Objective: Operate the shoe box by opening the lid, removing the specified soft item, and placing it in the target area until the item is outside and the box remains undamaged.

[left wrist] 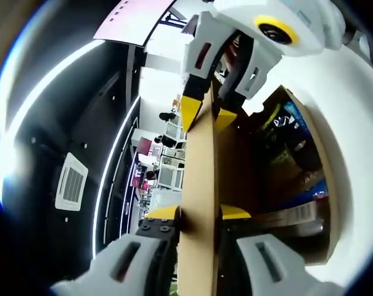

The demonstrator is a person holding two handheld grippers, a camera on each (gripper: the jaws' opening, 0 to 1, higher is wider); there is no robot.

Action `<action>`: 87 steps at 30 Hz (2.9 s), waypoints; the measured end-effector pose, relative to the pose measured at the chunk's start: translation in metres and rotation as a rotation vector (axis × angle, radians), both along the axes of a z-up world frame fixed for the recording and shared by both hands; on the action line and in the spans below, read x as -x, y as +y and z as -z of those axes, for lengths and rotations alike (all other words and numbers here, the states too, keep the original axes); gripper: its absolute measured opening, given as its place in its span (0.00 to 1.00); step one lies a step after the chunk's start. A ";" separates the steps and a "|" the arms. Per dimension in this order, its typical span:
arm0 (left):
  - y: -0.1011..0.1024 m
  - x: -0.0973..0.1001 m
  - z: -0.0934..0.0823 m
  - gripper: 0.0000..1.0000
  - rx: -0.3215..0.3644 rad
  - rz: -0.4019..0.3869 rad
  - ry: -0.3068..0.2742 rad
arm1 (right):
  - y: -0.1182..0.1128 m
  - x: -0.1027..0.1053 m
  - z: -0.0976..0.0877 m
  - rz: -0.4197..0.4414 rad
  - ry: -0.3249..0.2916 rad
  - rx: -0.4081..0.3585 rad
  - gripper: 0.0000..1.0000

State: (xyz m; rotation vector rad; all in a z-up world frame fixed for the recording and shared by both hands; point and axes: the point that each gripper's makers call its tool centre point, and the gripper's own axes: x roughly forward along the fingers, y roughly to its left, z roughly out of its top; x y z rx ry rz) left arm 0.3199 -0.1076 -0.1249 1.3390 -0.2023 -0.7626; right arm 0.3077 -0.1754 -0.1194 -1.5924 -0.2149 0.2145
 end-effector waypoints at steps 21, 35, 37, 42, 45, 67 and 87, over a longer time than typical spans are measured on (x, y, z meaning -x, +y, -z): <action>-0.003 -0.018 -0.007 0.21 -0.009 -0.009 -0.029 | -0.002 -0.016 -0.010 0.019 -0.041 0.040 0.06; -0.005 -0.034 -0.013 0.19 -0.015 -0.023 -0.014 | -0.003 -0.030 -0.016 0.013 0.002 0.032 0.05; -0.005 -0.036 -0.014 0.19 -0.004 -0.022 -0.002 | -0.003 -0.031 -0.016 0.016 0.004 0.038 0.05; -0.006 -0.040 -0.015 0.19 -0.002 -0.023 0.011 | -0.003 -0.032 -0.018 0.023 0.019 0.030 0.04; -0.006 -0.043 -0.015 0.20 0.002 -0.024 0.014 | -0.003 -0.033 -0.019 0.031 0.036 0.027 0.04; -0.008 -0.057 -0.012 0.25 0.008 -0.034 0.043 | -0.007 -0.051 -0.020 0.055 0.070 0.035 0.03; 0.008 -0.024 -0.027 0.29 0.098 0.033 0.158 | -0.008 -0.059 -0.020 0.072 0.079 0.021 0.04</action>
